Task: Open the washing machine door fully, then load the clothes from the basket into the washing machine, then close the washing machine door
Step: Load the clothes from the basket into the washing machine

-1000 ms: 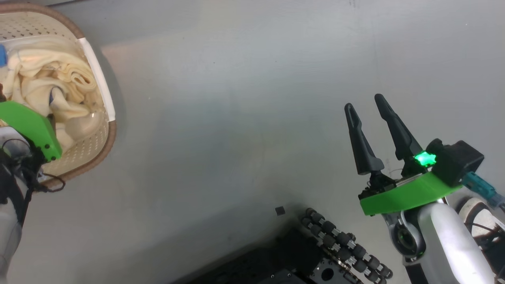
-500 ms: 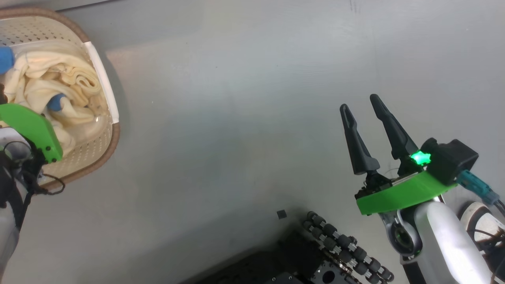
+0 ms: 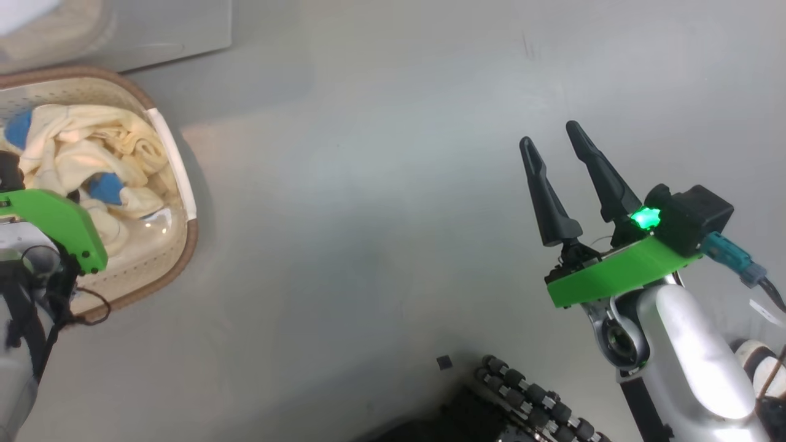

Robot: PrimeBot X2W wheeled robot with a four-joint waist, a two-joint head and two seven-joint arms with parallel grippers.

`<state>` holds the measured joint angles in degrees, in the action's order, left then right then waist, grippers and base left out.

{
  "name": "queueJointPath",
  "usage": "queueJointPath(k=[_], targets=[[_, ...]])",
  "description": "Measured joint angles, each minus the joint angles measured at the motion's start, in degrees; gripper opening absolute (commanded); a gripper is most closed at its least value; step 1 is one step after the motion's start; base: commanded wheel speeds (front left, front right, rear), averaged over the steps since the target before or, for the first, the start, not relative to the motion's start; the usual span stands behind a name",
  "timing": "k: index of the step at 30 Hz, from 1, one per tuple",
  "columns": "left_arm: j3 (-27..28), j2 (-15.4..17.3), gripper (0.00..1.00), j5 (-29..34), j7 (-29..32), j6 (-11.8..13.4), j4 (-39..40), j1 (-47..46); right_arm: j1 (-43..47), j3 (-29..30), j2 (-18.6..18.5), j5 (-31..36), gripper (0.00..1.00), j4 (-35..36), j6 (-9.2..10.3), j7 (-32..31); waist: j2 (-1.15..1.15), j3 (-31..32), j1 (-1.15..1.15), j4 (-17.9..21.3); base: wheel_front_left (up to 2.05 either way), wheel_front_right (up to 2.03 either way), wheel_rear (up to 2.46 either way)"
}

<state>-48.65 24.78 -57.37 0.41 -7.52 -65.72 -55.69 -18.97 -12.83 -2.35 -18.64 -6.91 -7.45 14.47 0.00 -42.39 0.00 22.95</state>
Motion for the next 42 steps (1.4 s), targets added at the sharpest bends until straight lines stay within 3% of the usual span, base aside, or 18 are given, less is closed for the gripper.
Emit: queueJointPath(k=[15, 21, 28, 35, 42], targets=[[-2.8, -0.1, 0.00, -1.7, -12.6, 0.0, 6.3, 4.4, 0.2, 2.0, 0.0, 2.9, 1.00, -2.9, 0.00, 0.0, 0.00, 8.9, 0.00, -4.9, 0.00, 0.00, 0.00], [-2.1, -0.4, 0.00, -1.5, -14.6, 0.0, 8.6, 5.5, 1.1, 2.7, -0.1, 4.2, 1.00, -3.9, 0.00, 0.0, 0.00, 12.0, 0.00, -7.3, 0.00, 0.00, 0.00], [8.9, -0.4, 0.00, 4.7, -14.6, 1.0, 17.2, 10.0, 1.6, 3.4, -0.1, 5.8, 1.00, -5.2, 0.00, 0.0, 0.00, 16.5, 0.00, -11.0, 0.00, 0.00, 0.00], [20.1, -0.8, 0.00, 13.0, -14.6, 2.1, 26.8, 20.1, 3.4, 3.5, -0.1, 6.6, 1.00, -6.7, 0.00, 0.0, 0.00, 20.8, 0.00, -14.0, 0.00, 0.00, 0.00], [28.8, -3.0, 0.00, 19.1, -14.6, 2.6, 35.7, 28.7, 4.8, 4.5, -0.1, 7.0, 1.00, -7.9, 0.00, 0.0, 0.00, 24.8, 0.00, -16.4, 0.00, 0.00, 0.00]])
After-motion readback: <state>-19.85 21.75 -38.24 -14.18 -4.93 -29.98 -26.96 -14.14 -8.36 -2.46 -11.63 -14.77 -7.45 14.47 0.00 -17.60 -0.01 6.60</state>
